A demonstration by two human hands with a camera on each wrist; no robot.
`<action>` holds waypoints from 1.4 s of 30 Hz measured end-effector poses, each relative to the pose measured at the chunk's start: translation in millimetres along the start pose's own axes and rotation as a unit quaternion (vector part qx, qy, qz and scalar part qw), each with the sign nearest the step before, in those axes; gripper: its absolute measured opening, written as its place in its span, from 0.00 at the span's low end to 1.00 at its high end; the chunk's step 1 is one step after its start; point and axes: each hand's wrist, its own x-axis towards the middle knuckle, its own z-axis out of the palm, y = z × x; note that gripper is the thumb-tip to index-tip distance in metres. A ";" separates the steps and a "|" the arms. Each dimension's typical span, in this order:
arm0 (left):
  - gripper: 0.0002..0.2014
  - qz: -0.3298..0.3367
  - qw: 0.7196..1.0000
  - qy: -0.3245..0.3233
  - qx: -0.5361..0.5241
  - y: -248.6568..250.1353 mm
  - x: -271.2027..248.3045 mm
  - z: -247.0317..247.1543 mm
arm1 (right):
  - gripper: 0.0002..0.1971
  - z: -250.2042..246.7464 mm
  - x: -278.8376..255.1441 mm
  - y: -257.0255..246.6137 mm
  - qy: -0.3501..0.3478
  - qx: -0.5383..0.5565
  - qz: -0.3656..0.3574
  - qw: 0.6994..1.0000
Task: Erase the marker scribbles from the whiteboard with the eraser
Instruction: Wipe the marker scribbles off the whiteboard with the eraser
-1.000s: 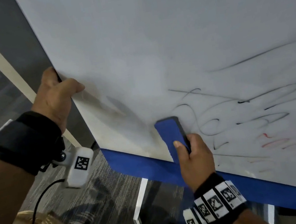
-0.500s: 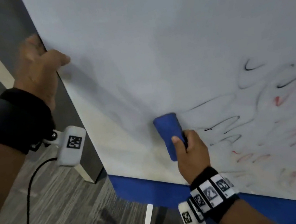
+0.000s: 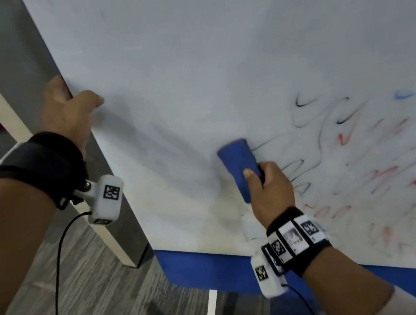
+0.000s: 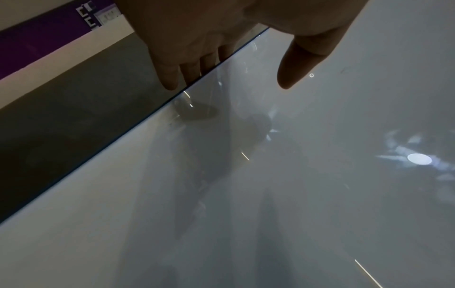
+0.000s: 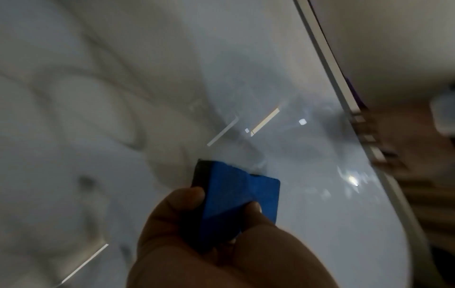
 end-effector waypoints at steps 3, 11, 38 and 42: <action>0.11 -0.002 1.000 0.005 0.000 2.5 2.6 2.7 | 0.12 -16.2 12.1 -18.2 0.042 0.040 -0.022 0.998; 0.16 -0.031 0.999 -0.018 0.018 0.9 0.1 -5.5 | 0.11 -18.3 -26.2 45.5 -0.076 -0.056 0.068 0.993; 0.06 -0.047 0.996 0.058 0.050 29.9 12.7 6.8 | 0.12 -90.8 -5.0 23.7 -0.103 -0.016 0.058 0.993; 0.03 -0.052 0.995 0.049 0.062 26.5 12.9 6.3 | 0.11 -124.3 38.9 -24.1 0.028 0.059 -0.029 0.997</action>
